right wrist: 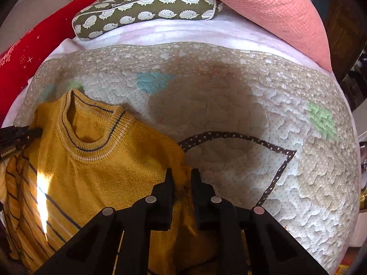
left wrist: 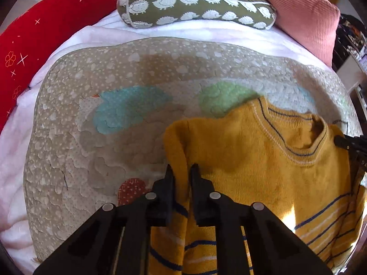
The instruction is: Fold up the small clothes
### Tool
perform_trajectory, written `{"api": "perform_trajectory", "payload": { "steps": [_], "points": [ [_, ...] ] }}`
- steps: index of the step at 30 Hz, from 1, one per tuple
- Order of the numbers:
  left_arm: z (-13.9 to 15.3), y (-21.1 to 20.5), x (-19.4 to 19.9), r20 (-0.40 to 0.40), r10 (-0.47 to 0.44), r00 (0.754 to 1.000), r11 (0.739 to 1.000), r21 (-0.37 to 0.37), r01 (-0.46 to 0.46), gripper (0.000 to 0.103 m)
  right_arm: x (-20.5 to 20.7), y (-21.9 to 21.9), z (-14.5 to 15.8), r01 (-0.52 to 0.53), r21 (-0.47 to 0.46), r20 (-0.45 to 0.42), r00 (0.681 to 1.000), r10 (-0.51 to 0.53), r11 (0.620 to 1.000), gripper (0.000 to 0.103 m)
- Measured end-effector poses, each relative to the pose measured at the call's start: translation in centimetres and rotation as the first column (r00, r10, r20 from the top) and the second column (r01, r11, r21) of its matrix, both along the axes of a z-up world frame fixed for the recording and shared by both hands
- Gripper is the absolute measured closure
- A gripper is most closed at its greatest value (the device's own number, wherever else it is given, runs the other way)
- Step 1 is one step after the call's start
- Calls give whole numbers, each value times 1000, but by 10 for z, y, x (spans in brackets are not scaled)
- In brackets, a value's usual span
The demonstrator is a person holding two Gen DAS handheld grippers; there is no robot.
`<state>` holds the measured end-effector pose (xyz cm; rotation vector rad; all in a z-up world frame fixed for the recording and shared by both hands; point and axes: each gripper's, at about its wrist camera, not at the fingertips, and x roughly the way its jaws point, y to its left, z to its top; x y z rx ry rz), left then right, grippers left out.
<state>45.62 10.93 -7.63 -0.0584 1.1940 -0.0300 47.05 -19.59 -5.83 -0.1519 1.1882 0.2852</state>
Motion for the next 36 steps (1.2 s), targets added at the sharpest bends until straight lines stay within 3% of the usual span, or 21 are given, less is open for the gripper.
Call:
{"api": "perform_trajectory", "payload": {
  "steps": [3, 8, 10, 11, 12, 14, 20, 22, 23, 24, 28, 32, 34, 36],
  "points": [
    [5, 7, 11, 2, 37, 999, 999, 11, -37, 90, 24, 9, 13, 28, -69, 64, 998, -24, 997, 102],
    [-6, 6, 23, -8, 68, 998, 996, 61, -67, 90, 76, 4, 43, 178, -104, 166, 973, -159, 979, 102],
    [0, 0, 16, 30, 47, 998, 996, 80, -49, 87, 82, -1, 44, 151, -6, 104, 983, -149, 989, 100],
    [5, 0, 10, 56, 37, 998, 996, 80, -42, 87, 81, -4, 40, 110, 51, 42, 993, -112, 993, 89],
    [10, 1, 3, 84, 35, 996, 996, 85, -42, 87, 76, -6, 36, 88, 74, 6, 996, -89, 993, 62],
    [20, 7, -5, 110, 37, 993, 998, 53, -43, 87, 58, -12, 28, 49, 89, -2, 999, -49, 995, 32],
    [41, 31, -30, 138, 103, 985, 993, -74, -94, 87, 40, -8, -6, 31, 194, -93, 996, -13, 981, 32],
    [44, 36, -44, 138, 117, 983, 990, -101, -103, 86, 26, 6, -8, -8, 189, -72, 997, 22, 982, 48],
    [45, 39, -50, 136, 118, 984, 988, -113, -103, 86, 19, 15, -8, -38, 181, -68, 996, 51, 983, 76],
    [45, 41, -57, 134, 120, 984, 987, -119, -104, 86, 11, 22, -8, -63, 171, -73, 994, 76, 983, 93],
    [49, 50, -91, 145, 136, 980, 984, -135, -116, 86, 2, 42, 6, -79, -31, 44, 996, 81, 996, 94],
    [58, 58, -129, 161, 169, 972, 973, -187, -138, 77, 34, 53, 19, 6, -93, 115, 993, 4, 996, 95],
    [62, 57, -149, 167, 173, 971, 974, -174, -144, 77, 52, 63, 15, 42, -138, 119, 993, -25, 990, 95],
    [67, 55, -169, 176, 175, 969, 976, -159, -147, 76, 64, 70, 4, 65, -143, 66, 996, -56, 988, 93]
  ]
}}
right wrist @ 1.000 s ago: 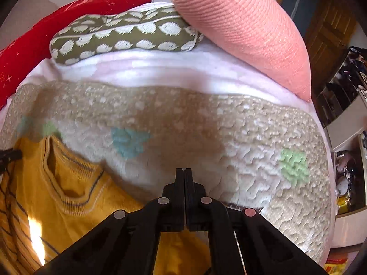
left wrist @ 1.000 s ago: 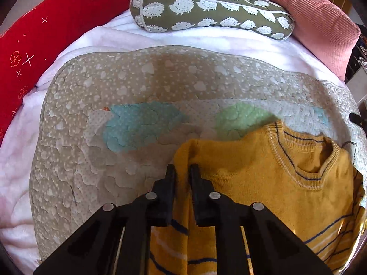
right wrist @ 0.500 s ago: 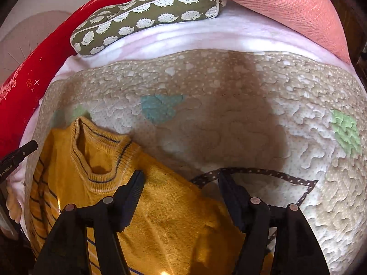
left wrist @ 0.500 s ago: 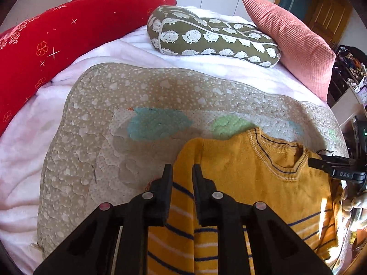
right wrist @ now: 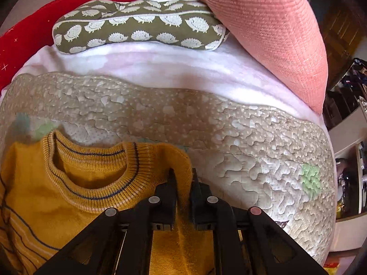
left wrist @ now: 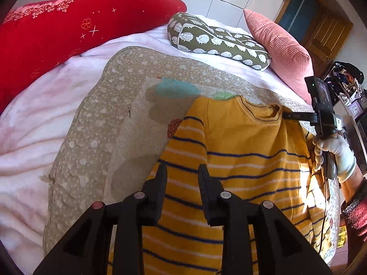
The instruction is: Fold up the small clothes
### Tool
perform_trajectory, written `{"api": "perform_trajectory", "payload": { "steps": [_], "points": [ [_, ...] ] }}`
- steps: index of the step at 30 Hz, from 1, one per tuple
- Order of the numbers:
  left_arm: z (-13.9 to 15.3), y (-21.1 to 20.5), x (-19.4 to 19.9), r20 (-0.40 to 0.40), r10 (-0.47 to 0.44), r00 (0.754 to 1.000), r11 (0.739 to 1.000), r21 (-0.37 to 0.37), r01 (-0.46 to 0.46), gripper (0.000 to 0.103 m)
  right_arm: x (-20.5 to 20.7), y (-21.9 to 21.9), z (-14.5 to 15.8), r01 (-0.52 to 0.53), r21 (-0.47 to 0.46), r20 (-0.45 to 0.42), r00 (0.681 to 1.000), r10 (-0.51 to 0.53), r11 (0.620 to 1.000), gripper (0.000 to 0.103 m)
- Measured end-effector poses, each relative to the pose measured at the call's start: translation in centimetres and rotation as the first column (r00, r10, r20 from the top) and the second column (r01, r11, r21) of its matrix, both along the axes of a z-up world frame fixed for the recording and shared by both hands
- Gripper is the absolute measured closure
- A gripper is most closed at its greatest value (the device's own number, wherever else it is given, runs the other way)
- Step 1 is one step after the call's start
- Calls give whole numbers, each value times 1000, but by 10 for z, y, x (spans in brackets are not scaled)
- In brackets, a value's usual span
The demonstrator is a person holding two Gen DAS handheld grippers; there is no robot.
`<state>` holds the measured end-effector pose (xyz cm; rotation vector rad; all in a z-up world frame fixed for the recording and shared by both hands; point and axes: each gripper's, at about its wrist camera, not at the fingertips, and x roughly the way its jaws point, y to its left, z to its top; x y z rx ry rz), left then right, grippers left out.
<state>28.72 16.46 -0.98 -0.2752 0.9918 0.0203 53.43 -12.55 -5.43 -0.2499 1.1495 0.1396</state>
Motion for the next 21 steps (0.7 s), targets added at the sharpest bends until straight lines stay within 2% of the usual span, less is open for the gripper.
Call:
{"api": "perform_trajectory", "payload": {
  "steps": [2, 4, 6, 8, 11, 14, 18, 21],
  "points": [
    [6, -1, -25, 15, 7, 1000, 1000, 14, -8, 69, -8, -3, 10, 15, 58, 30, 999, -17, 998, 90],
    [14, -1, -52, 40, 13, 999, 999, 32, -15, 63, -30, -15, 33, 9, 130, 101, 995, -23, 991, 78],
    [21, -5, -82, 76, 13, 997, 998, 61, -18, 55, -66, -38, 56, 15, 151, 178, 983, -42, 988, 53],
    [24, -11, -108, 106, 25, 994, 995, 93, -35, 43, -108, -70, 71, 7, 179, 209, 977, -45, 984, 38],
    [19, -23, -143, 121, 59, 991, 988, 138, -76, 40, -177, -123, 70, 87, 169, 148, 983, -113, 982, 38],
    [3, -35, -170, 94, 94, 991, 987, 123, -105, 40, -257, -185, 54, 212, 227, 96, 966, -238, 951, 37],
    [-14, -60, -191, 20, 36, 999, 995, 94, -38, 40, -349, -236, 31, 322, 237, 115, 927, -356, 916, 37],
    [-10, -83, -207, 24, -4, 1000, 997, 79, 2, 40, -379, -258, 5, 386, 331, 57, 902, -427, 861, 37]
  ]
}}
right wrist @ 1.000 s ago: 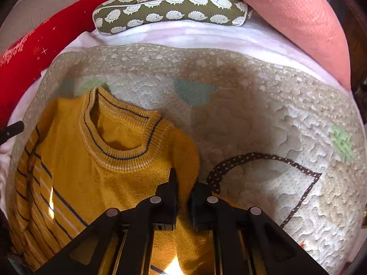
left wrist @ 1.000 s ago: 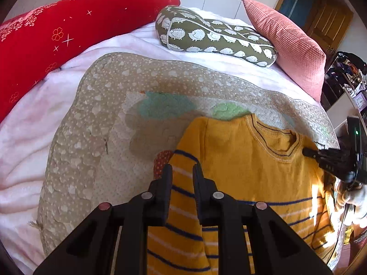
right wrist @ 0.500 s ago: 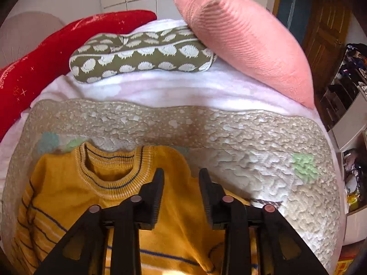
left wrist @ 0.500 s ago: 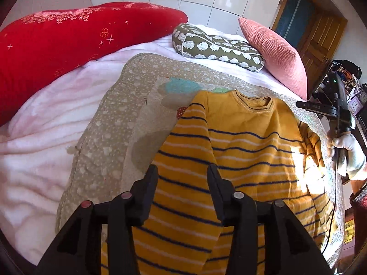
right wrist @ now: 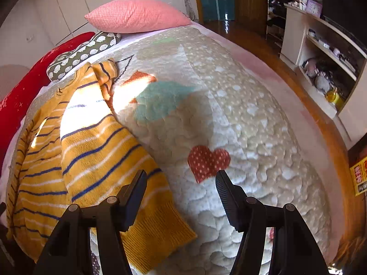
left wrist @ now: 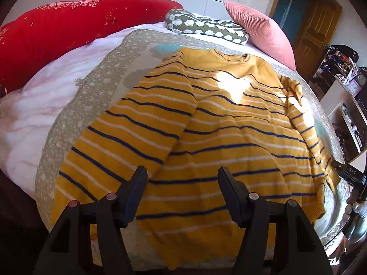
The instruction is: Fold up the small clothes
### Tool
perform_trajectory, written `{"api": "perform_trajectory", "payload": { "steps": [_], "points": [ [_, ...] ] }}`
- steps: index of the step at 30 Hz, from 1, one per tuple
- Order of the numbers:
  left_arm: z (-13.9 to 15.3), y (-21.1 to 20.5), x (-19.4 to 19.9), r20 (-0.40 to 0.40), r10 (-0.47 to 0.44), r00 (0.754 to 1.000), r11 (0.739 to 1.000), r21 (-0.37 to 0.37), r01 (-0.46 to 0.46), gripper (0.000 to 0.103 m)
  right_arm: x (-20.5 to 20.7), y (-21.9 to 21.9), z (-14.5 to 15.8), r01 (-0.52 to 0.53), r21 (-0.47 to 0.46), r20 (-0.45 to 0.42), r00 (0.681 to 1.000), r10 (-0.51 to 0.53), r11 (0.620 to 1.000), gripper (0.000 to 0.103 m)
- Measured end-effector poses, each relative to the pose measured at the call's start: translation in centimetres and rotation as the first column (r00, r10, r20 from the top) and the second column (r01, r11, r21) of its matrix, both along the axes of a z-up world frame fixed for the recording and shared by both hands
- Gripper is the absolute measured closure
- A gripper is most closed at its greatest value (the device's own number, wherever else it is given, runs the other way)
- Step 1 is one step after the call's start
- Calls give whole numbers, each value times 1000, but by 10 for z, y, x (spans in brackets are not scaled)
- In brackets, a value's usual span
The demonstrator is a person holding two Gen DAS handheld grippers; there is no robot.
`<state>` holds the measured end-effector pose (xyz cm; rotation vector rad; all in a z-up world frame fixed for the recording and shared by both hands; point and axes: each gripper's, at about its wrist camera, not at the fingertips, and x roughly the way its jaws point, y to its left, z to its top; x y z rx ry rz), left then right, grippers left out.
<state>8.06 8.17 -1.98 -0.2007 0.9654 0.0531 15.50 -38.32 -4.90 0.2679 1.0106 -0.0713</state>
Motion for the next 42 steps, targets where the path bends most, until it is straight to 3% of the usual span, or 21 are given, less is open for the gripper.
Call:
{"api": "perform_trajectory", "payload": {
  "steps": [2, 3, 4, 5, 7, 8, 14, 18, 22, 25, 27, 30, 35, 38, 40, 42],
  "points": [
    [7, -15, -9, 10, -26, 1000, 1000, -4, 26, 40, -15, -7, -14, 49, 100, 22, 998, -51, 994, 37],
    [11, -23, -15, 16, -40, 999, 999, 2, 40, 40, -22, -4, -16, 49, 131, 53, 997, -56, 990, 46],
    [15, -29, -20, 20, -56, 998, 998, 13, 55, 40, -29, 0, -16, 37, 165, 76, 996, -50, 986, 60],
    [19, -36, -25, 25, -70, 997, 997, 28, 69, 40, -34, 4, -15, 27, 203, 89, 995, -45, 979, 88],
    [29, -45, -35, 37, -83, 996, 995, 59, 81, 40, -46, 5, -13, 6, 279, 118, 992, -41, 960, 89],
    [33, -48, -40, 45, -86, 995, 994, 68, 83, 40, -53, 5, -7, 9, 275, 140, 989, -49, 962, 90],
    [44, -56, -54, 69, -72, 995, 995, 70, 67, 37, -109, -38, 24, 165, 156, 208, 958, -196, 974, 90],
    [38, -52, -47, 37, -51, 998, 998, 46, 49, 37, -133, -69, 22, 319, 55, 172, 930, -324, 946, 85],
    [37, -39, -50, 34, -5, 999, 1000, 18, 4, 37, -152, -72, 31, 331, 109, 203, 916, -347, 937, 73],
    [37, -25, -56, 41, 39, 998, 999, 11, -40, 37, -158, -34, 48, 209, 126, 265, 935, -236, 970, 68],
    [35, -16, -59, 34, 59, 998, 998, -6, -59, 37, -152, 6, 55, 59, 153, 294, 950, -102, 986, 57],
    [33, -7, -63, 25, 69, 997, 997, -22, -69, 37, -133, 72, 54, -167, 171, 294, 949, 111, 971, 50],
    [37, -1, -67, 43, 71, 997, 997, -27, -70, 37, -108, 152, 26, -306, 92, 225, 933, 280, 947, 48],
    [39, 4, -69, 50, 78, 996, 997, -30, -77, 37, -106, 178, 0, -350, -33, 99, 931, 352, 936, 83],
    [39, 9, -69, 52, 98, 994, 995, -32, -97, 37, -117, 182, -8, -361, -127, 58, 927, 371, 924, 83],
    [38, 17, -69, 47, 118, 992, 992, -44, -116, 37, -129, 171, -12, -339, -148, 35, 937, 347, 929, 86]
  ]
}}
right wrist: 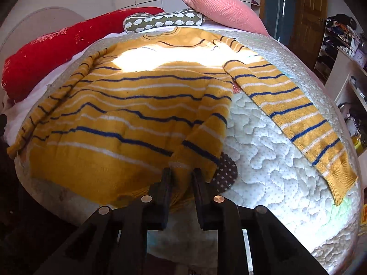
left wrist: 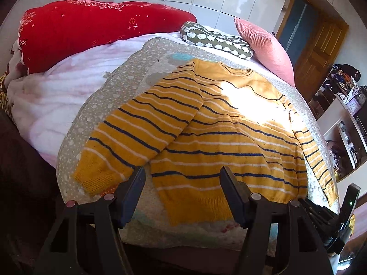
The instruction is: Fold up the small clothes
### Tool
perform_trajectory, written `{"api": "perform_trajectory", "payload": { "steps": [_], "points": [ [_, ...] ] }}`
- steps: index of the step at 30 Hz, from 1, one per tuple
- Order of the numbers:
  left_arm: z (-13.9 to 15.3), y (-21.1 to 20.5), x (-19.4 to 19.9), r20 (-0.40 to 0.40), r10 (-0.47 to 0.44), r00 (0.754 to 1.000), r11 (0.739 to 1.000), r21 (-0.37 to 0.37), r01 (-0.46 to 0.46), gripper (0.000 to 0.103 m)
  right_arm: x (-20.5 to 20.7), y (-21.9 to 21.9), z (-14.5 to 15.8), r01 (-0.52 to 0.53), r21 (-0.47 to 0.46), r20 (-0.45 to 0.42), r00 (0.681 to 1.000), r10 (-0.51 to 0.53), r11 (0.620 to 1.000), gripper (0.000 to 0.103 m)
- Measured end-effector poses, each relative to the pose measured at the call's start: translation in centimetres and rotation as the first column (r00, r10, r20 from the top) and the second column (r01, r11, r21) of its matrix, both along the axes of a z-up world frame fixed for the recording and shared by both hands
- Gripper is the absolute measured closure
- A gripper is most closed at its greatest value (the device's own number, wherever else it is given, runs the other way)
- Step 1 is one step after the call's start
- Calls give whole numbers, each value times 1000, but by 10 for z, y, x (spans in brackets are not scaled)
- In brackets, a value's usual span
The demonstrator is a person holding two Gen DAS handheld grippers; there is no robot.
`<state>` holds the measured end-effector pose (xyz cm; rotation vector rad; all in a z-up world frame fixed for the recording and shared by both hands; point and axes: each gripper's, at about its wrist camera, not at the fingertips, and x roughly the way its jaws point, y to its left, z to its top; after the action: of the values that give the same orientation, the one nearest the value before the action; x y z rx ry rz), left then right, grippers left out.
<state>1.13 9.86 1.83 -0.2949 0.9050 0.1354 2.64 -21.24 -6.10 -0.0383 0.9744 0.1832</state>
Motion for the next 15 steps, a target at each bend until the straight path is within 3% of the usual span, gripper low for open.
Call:
{"api": "perform_trajectory", "payload": {
  "steps": [2, 4, 7, 12, 15],
  "points": [
    [0, 7, -1, -2, 18, 1000, 1000, -10, -18, 37, -8, -19, -1, 59, -3, -26, 998, -59, 998, 82],
    [-1, 14, -1, -7, 32, 999, 999, -13, -33, 36, -17, -47, 5, 111, 91, -29, 994, -109, 990, 74],
    [-7, 24, 12, -36, 20, 999, 1000, -7, -20, 23, -26, -90, 20, 204, 170, -2, 978, -207, 964, 69],
    [-31, 66, 44, -71, 120, 990, 986, 122, -111, 23, -37, -132, 32, 293, 267, 19, 951, -309, 918, 66],
    [-49, 98, 55, -106, 161, 981, 985, 78, -153, 23, -40, -138, 34, 311, 292, 29, 943, -333, 905, 64]
  ]
}}
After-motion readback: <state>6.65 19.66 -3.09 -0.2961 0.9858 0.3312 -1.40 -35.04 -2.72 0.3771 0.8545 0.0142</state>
